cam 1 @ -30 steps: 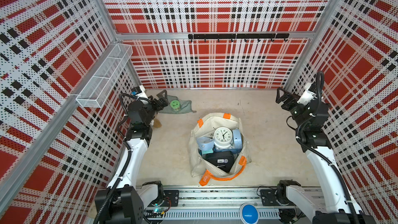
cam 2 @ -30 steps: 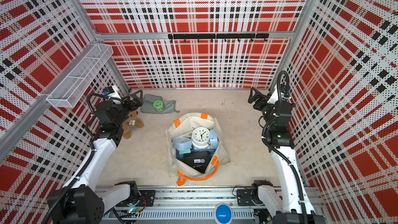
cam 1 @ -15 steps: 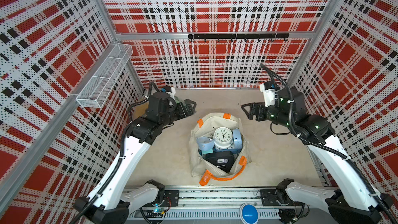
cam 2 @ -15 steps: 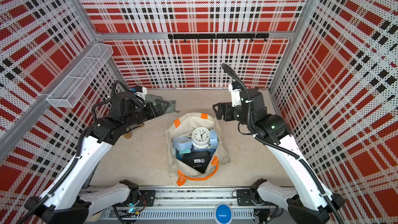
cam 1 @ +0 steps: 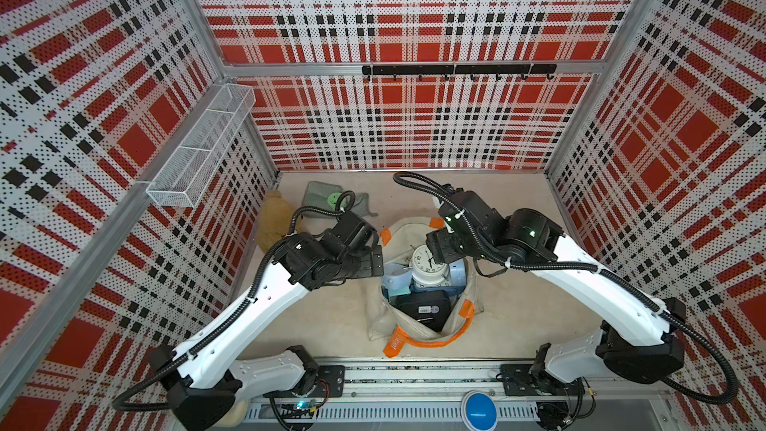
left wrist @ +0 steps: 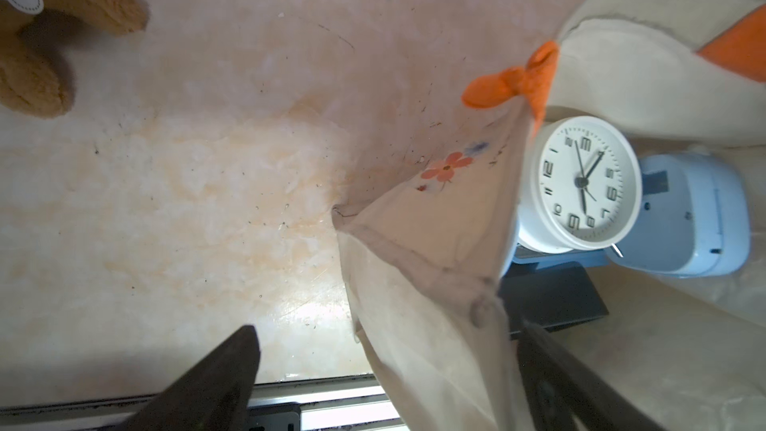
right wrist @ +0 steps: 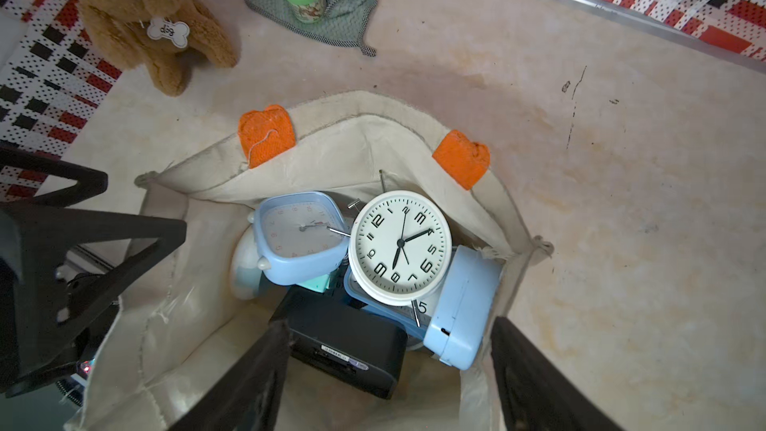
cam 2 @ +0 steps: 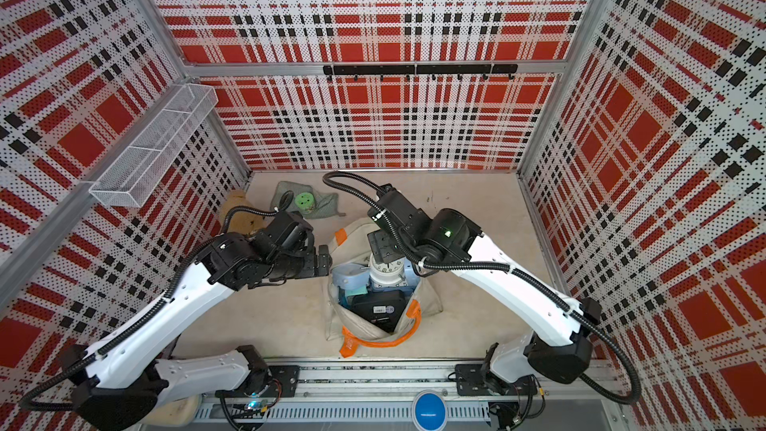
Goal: Take the alarm clock out of the canvas bag
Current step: Pick up the alarm from the canvas bag.
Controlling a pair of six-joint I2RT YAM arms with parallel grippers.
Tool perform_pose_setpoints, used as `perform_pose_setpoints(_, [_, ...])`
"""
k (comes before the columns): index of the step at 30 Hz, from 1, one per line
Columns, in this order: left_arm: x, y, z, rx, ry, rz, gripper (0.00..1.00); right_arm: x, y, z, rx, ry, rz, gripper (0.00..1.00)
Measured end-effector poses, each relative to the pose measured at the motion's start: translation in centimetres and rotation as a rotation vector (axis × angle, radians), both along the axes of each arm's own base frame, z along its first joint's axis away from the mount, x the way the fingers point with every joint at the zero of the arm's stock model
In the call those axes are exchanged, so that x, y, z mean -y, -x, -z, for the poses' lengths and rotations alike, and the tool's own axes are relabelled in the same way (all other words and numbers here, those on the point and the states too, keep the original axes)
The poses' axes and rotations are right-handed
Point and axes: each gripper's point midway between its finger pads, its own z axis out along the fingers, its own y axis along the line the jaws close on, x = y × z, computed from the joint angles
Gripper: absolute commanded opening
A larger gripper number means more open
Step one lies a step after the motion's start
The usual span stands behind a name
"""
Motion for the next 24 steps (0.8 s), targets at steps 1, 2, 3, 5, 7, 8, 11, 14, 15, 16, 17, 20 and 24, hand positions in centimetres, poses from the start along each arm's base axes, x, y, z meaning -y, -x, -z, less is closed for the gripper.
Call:
perform_pose_setpoints(1, [0.1, -0.1, 0.1, -0.002, 0.009, -0.003, 1.0, -0.2, 0.0, 0.2, -0.008, -0.005, 0.008, 0.77])
perform_pose_setpoints(2, [0.2, -0.2, 0.2, -0.001, 0.018, -0.005, 0.99, -0.3, 0.0, 0.4, -0.015, -0.01, 0.013, 0.77])
perform_pose_setpoints(3, [0.4, -0.4, 0.3, 0.003, 0.027, -0.004, 0.99, -0.5, 0.0, 0.5, -0.022, -0.02, 0.019, 0.77])
perform_pose_setpoints(5, [0.9, -0.7, 0.3, 0.006, 0.045, 0.0, 0.99, -0.9, 0.2, 1.0, -0.04, -0.038, 0.024, 0.79])
perform_pose_setpoints(7, [1.4, -1.1, 0.5, 0.013, 0.063, 0.006, 1.0, -1.5, 0.6, 2.0, -0.068, -0.053, 0.025, 0.8])
perform_pose_setpoints(8, [1.6, -1.3, 0.6, 0.012, 0.07, 0.008, 0.99, -1.7, 0.7, 2.7, -0.084, -0.055, 0.028, 0.8])
perform_pose_setpoints(11, [2.1, -1.8, 1.2, 0.006, 0.082, 0.01, 0.85, -1.8, 1.2, 4.9, -0.136, -0.041, 0.041, 0.81])
perform_pose_setpoints(14, [2.5, -2.1, 1.8, 0.002, 0.087, 0.018, 0.67, -1.4, 1.4, 6.4, -0.168, -0.025, 0.065, 0.81])
perform_pose_setpoints(15, [2.5, -2.1, 2.0, 0.0, 0.088, 0.018, 0.61, -1.3, 1.5, 6.7, -0.171, -0.021, 0.076, 0.81])
perform_pose_setpoints(16, [2.6, -2.1, 2.2, -0.004, 0.087, 0.022, 0.55, -1.1, 1.4, 6.9, -0.172, -0.015, 0.088, 0.81])
perform_pose_setpoints(17, [2.6, -2.0, 2.4, -0.007, 0.086, 0.023, 0.51, -0.9, 1.4, 7.1, -0.173, -0.009, 0.101, 0.81])
perform_pose_setpoints(20, [2.8, -1.8, 2.7, -0.011, 0.081, 0.035, 0.39, 0.2, 1.3, 8.0, -0.175, 0.029, 0.147, 0.8])
perform_pose_setpoints(24, [3.8, -1.0, 2.7, -0.008, 0.074, 0.078, 0.22, 2.0, 1.1, 9.3, -0.178, 0.093, 0.206, 0.83])
